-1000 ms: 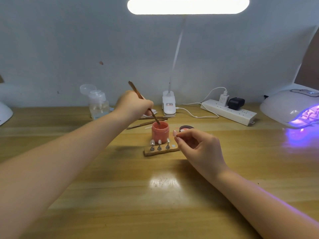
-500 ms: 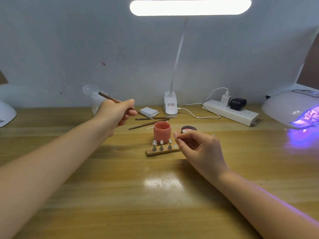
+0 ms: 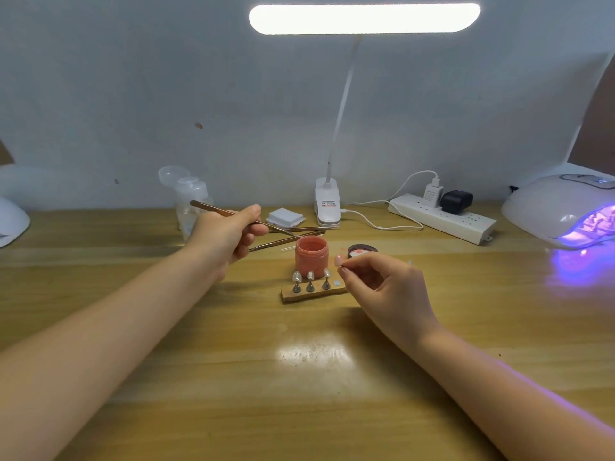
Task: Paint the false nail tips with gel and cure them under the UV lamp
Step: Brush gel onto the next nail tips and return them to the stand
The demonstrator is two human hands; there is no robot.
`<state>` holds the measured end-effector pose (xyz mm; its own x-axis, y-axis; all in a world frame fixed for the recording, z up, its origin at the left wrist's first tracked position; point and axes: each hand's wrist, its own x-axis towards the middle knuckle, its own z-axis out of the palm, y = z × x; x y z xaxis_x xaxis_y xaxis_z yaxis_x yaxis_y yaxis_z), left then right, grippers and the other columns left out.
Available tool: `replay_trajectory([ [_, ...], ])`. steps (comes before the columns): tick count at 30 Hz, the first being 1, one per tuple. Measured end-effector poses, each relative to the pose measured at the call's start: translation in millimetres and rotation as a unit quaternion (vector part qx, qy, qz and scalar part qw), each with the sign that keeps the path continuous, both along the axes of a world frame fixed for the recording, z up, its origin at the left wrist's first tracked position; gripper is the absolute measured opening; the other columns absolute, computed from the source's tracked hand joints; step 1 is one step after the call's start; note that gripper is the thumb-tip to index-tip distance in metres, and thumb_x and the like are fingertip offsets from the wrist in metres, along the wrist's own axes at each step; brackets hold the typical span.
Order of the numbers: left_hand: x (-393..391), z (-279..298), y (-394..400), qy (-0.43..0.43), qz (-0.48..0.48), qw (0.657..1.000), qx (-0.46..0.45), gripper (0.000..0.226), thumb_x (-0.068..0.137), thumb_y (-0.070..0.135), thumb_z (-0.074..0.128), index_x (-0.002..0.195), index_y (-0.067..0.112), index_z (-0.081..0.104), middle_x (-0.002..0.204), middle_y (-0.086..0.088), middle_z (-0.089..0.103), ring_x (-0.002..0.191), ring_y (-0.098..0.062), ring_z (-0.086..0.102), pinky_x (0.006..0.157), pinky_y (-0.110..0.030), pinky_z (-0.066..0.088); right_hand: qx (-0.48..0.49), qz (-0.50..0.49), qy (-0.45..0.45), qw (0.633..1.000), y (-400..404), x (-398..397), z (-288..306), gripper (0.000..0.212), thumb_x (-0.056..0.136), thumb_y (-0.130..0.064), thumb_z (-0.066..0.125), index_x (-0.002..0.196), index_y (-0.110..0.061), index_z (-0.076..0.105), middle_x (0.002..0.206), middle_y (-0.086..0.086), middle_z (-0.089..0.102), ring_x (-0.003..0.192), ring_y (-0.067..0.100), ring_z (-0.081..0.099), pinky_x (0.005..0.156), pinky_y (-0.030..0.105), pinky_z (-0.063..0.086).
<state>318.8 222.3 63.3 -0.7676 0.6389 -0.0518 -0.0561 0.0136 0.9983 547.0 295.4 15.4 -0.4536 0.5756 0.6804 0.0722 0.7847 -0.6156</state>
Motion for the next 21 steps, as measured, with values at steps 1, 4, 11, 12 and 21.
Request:
replay_trajectory([
  [1,1,-2,1,-0.004,-0.002,1.000,-0.004,0.021,0.090,0.031,0.068,0.083,0.011,0.068,0.060,0.004,0.070,0.044,-0.001,0.054,0.043,-0.016,0.044,-0.001,0.000,-0.004,1.000,0,0,0,0.009,0.082,-0.006,0.074,0.091,-0.009,0.076,0.077,0.001,0.072,0.069,0.010,0.066,0.067,0.023,0.054],
  [4,1,-9,-1,-0.012,0.019,1.000,-0.011,0.020,0.091,0.029,0.067,0.083,0.011,0.067,0.058,0.005,0.069,0.044,-0.002,0.054,0.043,-0.016,0.044,-0.005,0.001,-0.011,1.000,1,2,0,0.010,0.083,-0.007,0.073,0.092,-0.008,0.076,0.078,0.001,0.072,0.070,0.010,0.066,0.068,0.028,0.055],
  [11,13,-10,-24,-0.014,0.054,0.990,0.129,0.019,0.090,0.026,0.069,0.090,0.007,0.070,0.069,0.000,0.074,0.054,-0.004,0.064,0.049,-0.018,0.051,-0.043,-0.001,0.001,0.999,2,3,5,0.010,0.084,-0.008,0.072,0.094,-0.009,0.075,0.079,0.001,0.072,0.071,0.013,0.069,0.071,0.037,0.057],
  [12,20,-8,-29,-0.005,0.032,0.988,0.154,0.018,0.088,0.025,0.070,0.091,0.007,0.071,0.074,-0.002,0.075,0.059,-0.006,0.066,0.052,-0.019,0.052,-0.054,-0.003,0.007,0.999,2,3,6,0.010,0.084,-0.008,0.072,0.094,-0.010,0.075,0.078,0.000,0.072,0.071,0.013,0.069,0.071,0.038,0.057],
  [21,80,-5,-62,0.284,-0.129,0.924,0.223,0.010,0.083,0.030,0.073,0.091,0.023,0.074,0.082,-0.001,0.075,0.071,-0.018,0.071,0.066,-0.028,0.058,-0.086,-0.007,0.050,0.995,4,5,18,0.013,0.086,-0.011,0.071,0.097,-0.018,0.072,0.078,-0.003,0.073,0.069,0.013,0.070,0.065,0.036,0.059],
])
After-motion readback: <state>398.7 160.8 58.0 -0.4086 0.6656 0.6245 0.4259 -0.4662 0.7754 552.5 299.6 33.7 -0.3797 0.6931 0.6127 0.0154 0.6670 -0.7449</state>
